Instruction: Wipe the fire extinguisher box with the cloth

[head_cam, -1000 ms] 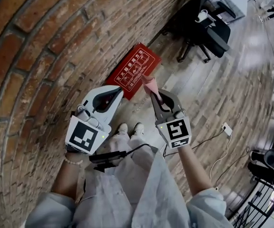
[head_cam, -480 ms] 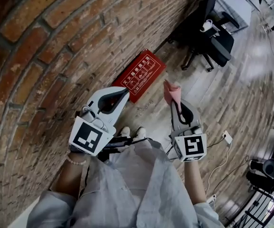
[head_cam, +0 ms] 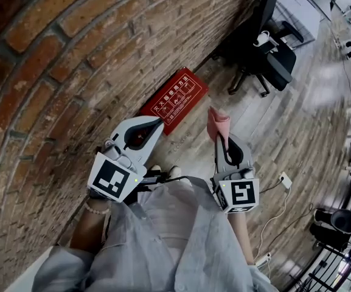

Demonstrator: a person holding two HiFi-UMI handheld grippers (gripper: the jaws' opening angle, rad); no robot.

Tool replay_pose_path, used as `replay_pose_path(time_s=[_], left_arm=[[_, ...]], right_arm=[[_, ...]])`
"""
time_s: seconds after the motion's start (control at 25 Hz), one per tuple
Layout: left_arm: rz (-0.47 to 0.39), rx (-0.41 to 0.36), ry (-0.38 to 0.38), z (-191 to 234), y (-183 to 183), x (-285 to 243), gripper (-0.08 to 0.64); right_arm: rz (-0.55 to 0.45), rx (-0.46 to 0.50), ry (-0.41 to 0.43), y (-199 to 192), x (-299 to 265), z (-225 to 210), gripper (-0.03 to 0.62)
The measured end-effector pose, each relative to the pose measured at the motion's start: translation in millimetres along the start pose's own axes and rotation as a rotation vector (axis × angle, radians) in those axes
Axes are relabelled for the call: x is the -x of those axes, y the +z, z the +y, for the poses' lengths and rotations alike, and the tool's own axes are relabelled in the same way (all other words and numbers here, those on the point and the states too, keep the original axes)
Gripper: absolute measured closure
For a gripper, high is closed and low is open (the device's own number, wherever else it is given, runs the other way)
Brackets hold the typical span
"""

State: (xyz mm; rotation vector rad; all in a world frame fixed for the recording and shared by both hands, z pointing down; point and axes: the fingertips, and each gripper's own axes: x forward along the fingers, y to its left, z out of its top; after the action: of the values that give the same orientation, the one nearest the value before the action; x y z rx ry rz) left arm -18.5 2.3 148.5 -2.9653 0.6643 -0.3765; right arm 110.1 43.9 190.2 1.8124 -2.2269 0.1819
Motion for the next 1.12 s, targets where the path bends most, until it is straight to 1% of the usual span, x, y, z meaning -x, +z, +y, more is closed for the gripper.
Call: replay_pose_path(time_s=[0.12, 0.44, 0.56, 0.92, 1.12], left_arm=[[-0.001, 0.012, 0.003, 1.0, 0.7, -4.2, 0.561], [-0.003, 0.009, -0.006, -2.3, 2.8, -12.6, 0.561], [0.002, 0.015, -0.007, -3.2, 1.7, -14.3, 0.561], [-0.001, 0.004, 0.007, -3.0, 3.6, -18.2, 0.561], [0.002, -0.002, 0.002, -5.5, 3.4, -19.8, 0.561]], right_arm=[[0.001, 0.005, 0.008, 1.6, -2.1, 1.2, 0.565], [0.006, 0.029, 0.049, 1.5, -7.1, 4.1, 0.566], [0.005, 0.017, 0.051, 2.7, -7.6, 2.4, 0.566], [0.004, 0.022, 0.052, 1.6, -8.4, -1.6, 0.566], [0.005, 0.020, 0.061, 0.5, -8.7, -0.5, 0.566]])
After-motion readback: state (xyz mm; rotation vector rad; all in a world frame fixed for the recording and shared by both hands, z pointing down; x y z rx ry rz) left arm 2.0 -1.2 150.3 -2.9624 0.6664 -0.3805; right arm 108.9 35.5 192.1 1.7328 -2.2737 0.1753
